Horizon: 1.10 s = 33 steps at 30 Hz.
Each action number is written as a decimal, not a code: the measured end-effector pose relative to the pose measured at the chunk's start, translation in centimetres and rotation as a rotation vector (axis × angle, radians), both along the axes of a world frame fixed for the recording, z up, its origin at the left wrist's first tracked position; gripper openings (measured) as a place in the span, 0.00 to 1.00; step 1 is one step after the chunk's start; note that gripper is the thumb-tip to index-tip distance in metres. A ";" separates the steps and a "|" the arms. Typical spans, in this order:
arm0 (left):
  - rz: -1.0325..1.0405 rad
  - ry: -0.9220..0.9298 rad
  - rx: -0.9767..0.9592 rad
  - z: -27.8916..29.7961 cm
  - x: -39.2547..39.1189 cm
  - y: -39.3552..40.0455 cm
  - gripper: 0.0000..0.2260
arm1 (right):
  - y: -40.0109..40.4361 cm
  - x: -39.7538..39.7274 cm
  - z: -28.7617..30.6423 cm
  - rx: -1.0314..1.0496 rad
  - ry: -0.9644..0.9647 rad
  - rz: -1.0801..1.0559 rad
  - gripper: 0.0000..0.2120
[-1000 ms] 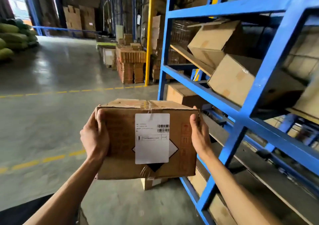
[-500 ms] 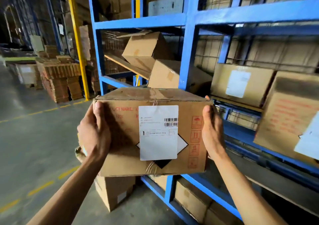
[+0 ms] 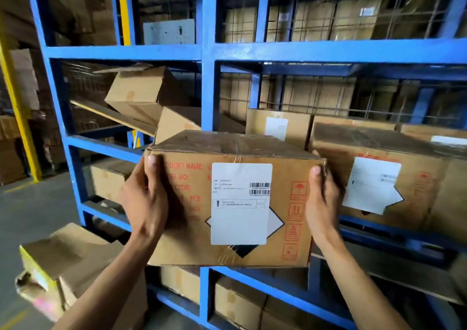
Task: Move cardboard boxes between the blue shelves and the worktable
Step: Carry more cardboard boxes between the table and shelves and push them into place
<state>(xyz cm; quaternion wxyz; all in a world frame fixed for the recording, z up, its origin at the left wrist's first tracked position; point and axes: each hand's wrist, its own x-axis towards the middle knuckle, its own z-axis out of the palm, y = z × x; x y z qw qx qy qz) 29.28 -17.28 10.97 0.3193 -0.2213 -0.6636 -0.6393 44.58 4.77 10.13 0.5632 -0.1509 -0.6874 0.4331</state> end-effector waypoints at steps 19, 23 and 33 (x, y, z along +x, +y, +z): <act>-0.197 -0.057 0.079 0.8 -6.6 2.3 0.23 | -0.1 -2.1 0.6 0.127 0.069 -0.118 0.26; -0.304 -0.098 0.135 0.5 -7.9 3.8 0.24 | -0.3 -2.7 1.7 0.139 0.075 -0.146 0.31; -0.364 -0.204 0.153 0.1 -11.4 9.2 0.23 | 4.3 -6.6 -0.4 0.082 0.051 -0.254 0.30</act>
